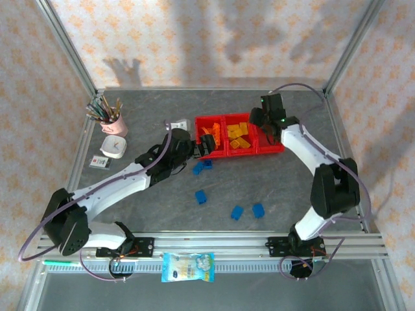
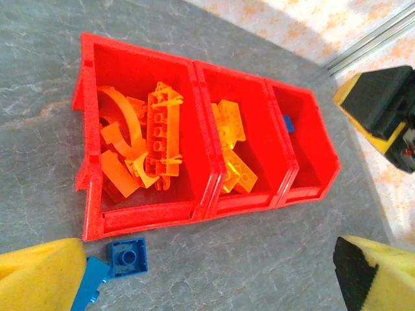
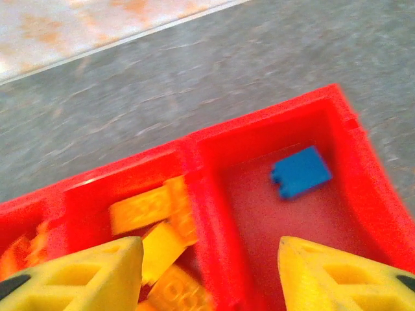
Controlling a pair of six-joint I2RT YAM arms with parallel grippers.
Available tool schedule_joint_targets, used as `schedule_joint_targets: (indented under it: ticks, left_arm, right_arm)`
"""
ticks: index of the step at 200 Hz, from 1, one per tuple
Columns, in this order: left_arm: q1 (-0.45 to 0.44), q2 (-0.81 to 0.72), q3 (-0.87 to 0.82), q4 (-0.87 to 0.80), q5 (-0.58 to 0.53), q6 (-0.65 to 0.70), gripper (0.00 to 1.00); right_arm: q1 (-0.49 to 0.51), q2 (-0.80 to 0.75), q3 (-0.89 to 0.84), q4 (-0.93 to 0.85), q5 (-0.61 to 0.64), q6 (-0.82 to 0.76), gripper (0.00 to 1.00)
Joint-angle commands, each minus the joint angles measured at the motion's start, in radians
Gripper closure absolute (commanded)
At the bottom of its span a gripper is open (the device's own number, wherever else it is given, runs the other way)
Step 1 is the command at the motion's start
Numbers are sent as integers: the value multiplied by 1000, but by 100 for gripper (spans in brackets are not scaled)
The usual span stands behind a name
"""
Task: Sort the legos into containers by color
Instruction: Pick up the lego from the bottom-center of the table.
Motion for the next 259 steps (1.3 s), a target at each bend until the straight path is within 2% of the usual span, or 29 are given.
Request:
schedule_joint_targets:
  ticks: [1, 78, 118, 165, 214, 259]
  left_arm:
    - [15, -53, -37, -45, -45, 27, 1]
    - [43, -232, -176, -150, -121, -19, 1]
    - [56, -333, -226, -231, -159, -66, 1]
    - [62, -410, -264, -324, -193, -109, 1]
    - [68, -455, -296, -355, -215, -146, 1]
    - [75, -463, -302, -349, -215, -149, 1]
  right_arm:
    - [52, -79, -57, -39, -1, 2, 42]
    - [378, -176, -225, -22, -23, -2, 35]
    - [578, -138, -274, 19, -5, -5, 30]
    - [743, -61, -310, 77, -39, 19, 27]
    - [785, 44, -306, 101, 2, 61, 26]
    - [787, 130, -268, 73, 29, 56, 32]
